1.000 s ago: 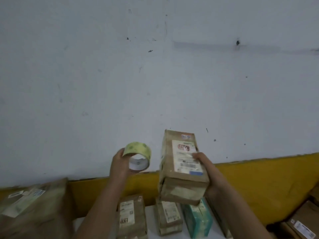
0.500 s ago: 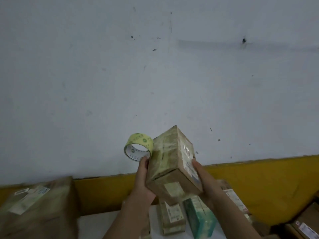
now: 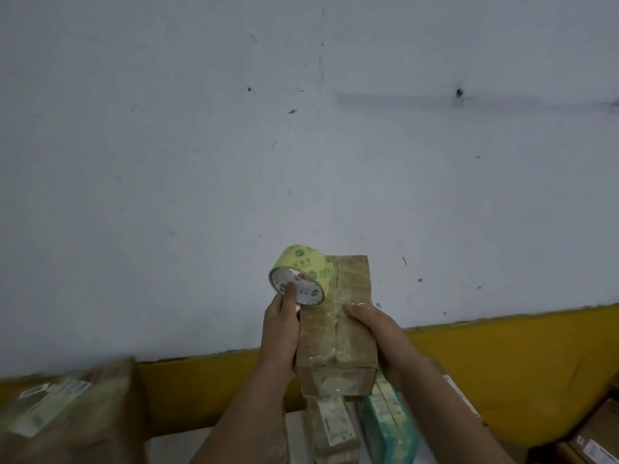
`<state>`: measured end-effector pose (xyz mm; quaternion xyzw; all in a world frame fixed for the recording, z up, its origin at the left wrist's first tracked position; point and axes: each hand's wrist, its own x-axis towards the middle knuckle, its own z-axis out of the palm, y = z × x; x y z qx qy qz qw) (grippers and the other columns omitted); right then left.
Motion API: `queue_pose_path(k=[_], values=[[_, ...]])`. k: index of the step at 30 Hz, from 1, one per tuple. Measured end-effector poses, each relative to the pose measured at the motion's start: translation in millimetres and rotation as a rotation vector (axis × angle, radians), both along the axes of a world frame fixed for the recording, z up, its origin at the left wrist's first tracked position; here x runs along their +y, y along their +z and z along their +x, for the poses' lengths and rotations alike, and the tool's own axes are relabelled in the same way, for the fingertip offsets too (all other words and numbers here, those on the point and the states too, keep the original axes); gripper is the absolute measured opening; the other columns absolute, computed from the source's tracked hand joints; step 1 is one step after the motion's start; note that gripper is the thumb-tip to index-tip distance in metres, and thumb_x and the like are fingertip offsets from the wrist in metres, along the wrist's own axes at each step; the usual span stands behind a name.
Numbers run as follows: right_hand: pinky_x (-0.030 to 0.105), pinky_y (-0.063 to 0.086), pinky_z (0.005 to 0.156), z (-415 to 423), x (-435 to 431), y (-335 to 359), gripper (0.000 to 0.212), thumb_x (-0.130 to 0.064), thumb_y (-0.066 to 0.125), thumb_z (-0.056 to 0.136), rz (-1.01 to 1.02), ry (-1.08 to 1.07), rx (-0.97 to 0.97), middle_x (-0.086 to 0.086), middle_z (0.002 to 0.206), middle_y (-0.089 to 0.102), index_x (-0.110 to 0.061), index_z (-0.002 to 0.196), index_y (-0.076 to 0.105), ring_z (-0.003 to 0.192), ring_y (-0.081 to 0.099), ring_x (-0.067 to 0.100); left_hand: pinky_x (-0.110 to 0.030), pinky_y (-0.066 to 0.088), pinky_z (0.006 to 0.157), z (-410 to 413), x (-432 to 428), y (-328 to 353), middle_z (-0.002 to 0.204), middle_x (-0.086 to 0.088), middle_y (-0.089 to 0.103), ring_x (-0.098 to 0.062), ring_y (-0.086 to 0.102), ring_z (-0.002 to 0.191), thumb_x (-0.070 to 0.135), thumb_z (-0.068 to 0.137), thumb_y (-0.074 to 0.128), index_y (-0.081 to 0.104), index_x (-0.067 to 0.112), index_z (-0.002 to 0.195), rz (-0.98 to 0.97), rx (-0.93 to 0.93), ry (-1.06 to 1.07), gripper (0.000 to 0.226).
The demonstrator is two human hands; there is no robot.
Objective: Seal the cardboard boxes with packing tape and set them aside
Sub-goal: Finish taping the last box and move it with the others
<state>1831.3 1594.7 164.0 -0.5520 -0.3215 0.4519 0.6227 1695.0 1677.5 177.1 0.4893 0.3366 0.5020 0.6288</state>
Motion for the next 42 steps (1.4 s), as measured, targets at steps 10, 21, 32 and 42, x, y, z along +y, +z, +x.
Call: queue_pose_path(k=[10,21,32,42], values=[[0.048,0.056,0.086,1.7,-8.2,2.3,0.046,-0.032,0.070,0.084,0.042,-0.053,0.201,0.018,0.111,0.071,-0.006,0.122,0.063,0.101,0.069,0.037,-0.035,0.062,0.064,-5.3,5.9,-2.8,0.102,-0.005,0.065,-0.019,0.067,0.091,0.033,0.102,0.040,0.059,0.018,0.111,0.278,0.034,0.300,0.025],[0.045,0.058,0.074,3.3,-23.5,8.6,0.052,-0.031,0.064,0.087,0.152,0.012,0.412,0.022,0.115,0.067,-0.002,0.130,0.056,0.097,0.068,0.039,-0.033,0.061,0.059,-16.0,20.9,-29.7,0.109,-0.013,0.063,-0.029,0.068,0.092,0.017,0.103,0.043,0.059,0.010,0.111,0.170,0.077,0.436,0.019],[0.046,0.059,0.074,29.1,-45.7,3.1,0.051,-0.034,0.060,0.090,0.044,0.040,0.426,0.024,0.115,0.067,-0.001,0.128,0.057,0.093,0.069,0.038,-0.036,0.046,0.102,-37.4,38.1,-54.3,0.143,0.002,0.039,-0.022,0.044,0.132,0.011,0.089,0.067,0.024,0.023,0.149,0.299,0.675,-0.165,0.076],[0.041,0.059,0.068,42.9,-60.7,-11.9,0.049,-0.036,0.055,0.094,-0.042,0.085,0.330,0.027,0.119,0.065,0.002,0.125,0.059,0.094,0.069,0.039,-0.030,0.051,0.088,-2.1,2.7,-8.1,0.117,0.016,0.060,-0.007,0.058,0.100,0.073,0.085,0.043,0.057,0.036,0.118,0.693,1.134,-0.324,0.051]])
